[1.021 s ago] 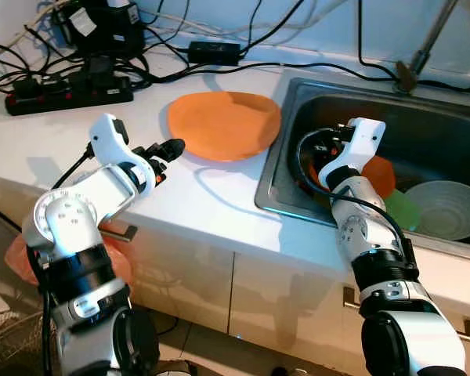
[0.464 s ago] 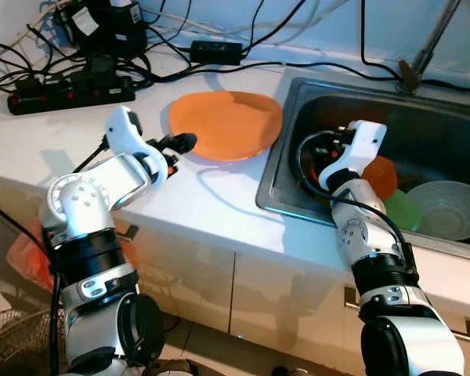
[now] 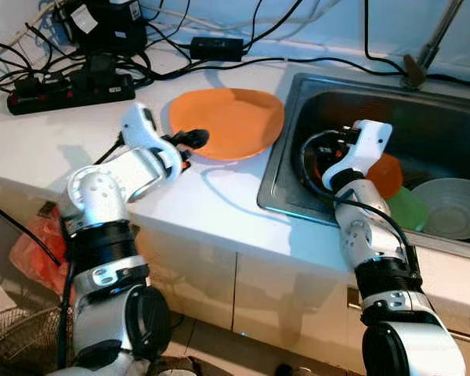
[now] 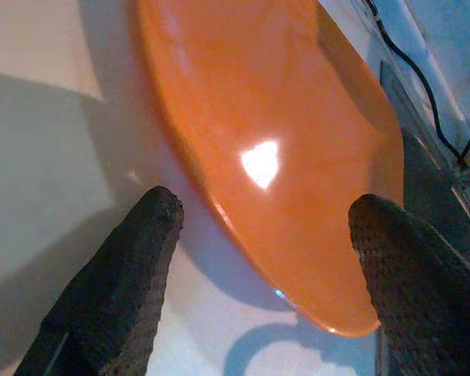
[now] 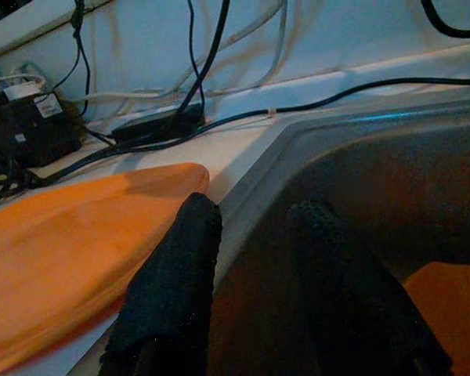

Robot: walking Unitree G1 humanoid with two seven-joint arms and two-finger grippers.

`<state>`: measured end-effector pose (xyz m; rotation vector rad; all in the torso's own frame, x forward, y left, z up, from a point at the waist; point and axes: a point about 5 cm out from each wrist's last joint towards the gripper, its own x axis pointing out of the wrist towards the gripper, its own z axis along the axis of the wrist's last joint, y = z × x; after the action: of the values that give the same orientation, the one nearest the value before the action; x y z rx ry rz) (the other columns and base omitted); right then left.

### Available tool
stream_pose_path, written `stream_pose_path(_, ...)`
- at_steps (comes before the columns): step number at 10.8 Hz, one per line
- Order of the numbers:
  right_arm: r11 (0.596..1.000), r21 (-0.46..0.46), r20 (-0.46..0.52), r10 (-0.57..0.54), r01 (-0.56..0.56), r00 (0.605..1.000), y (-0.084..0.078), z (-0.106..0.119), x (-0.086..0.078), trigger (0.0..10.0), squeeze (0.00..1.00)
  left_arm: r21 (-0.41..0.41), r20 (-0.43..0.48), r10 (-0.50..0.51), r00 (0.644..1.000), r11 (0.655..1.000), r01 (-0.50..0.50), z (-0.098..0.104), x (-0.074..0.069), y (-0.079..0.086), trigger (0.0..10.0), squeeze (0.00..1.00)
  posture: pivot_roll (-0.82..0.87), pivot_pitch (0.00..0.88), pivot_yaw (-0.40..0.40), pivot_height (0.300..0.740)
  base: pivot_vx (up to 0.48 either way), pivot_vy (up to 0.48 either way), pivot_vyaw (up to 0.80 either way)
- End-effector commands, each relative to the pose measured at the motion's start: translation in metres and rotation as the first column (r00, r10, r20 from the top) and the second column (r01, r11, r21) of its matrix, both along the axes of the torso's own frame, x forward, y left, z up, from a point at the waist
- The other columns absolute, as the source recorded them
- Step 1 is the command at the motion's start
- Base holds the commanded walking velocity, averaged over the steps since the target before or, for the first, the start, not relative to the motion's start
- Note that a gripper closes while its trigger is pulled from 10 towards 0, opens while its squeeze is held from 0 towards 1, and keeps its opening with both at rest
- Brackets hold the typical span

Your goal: Kitchen organization

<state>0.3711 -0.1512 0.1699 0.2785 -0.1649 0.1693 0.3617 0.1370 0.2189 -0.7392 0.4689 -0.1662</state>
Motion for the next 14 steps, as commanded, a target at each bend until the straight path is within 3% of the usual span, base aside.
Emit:
stream_pose_path(1, 1.000, -0.010, -0.030, -0.001, 0.001, 1.000, 0.000, -0.006, -0.003, 10.0, 0.00, 0.035, -0.034, 0.007, 0.999, 0.999, -0.006, -0.002, 0.002, -0.007, 10.0, 0.00, 0.09, 0.145, 0.039, 0.740, 0.000, 0.000, 0.00)
stream_pose_path(6, 1.000, 0.005, -0.007, 0.009, -0.009, 1.000, 0.001, 0.001, -0.007, 10.0, 0.00, 0.046, -0.022, 0.008, 1.000, 0.999, -0.007, 0.000, 0.018, -0.022, 10.0, 0.00, 0.07, 0.163, 0.038, 0.740, 0.000, 0.000, 0.00)
stream_pose_path(10, 1.000, 0.001, -0.012, 0.018, -0.018, 1.000, 0.002, 0.001, -0.010, 10.0, 0.00, 0.028, -0.052, 0.012, 0.999, 1.000, -0.011, -0.010, 0.024, -0.031, 10.0, 0.00, 0.06, 0.159, 0.041, 0.740, 0.000, 0.000, 0.00)
stream_pose_path(11, 1.000, 0.001, -0.013, 0.019, -0.019, 1.000, 0.002, 0.001, -0.010, 10.0, 0.00, 0.020, -0.062, 0.011, 0.998, 1.000, -0.010, -0.014, 0.024, -0.033, 9.0, 0.00, 0.06, 0.156, 0.041, 0.740, 0.000, 0.000, 0.00)
stream_pose_path(12, 1.000, 0.000, -0.013, 0.021, -0.021, 1.000, 0.003, 0.001, -0.010, 10.0, 0.00, 0.006, -0.073, 0.002, 0.997, 1.000, -0.001, -0.018, 0.024, -0.037, 0.0, 0.00, 0.06, 0.153, 0.041, 0.740, 0.000, 0.000, 0.00)
stream_pose_path(14, 1.000, -0.002, -0.015, 0.021, -0.021, 1.000, 0.002, 0.002, -0.010, 10.0, 0.00, -0.006, -0.069, -0.012, 0.998, 1.000, 0.011, -0.019, 0.024, -0.043, 0.0, 0.00, 0.05, 0.151, 0.041, 0.740, 0.000, 0.000, 0.00)
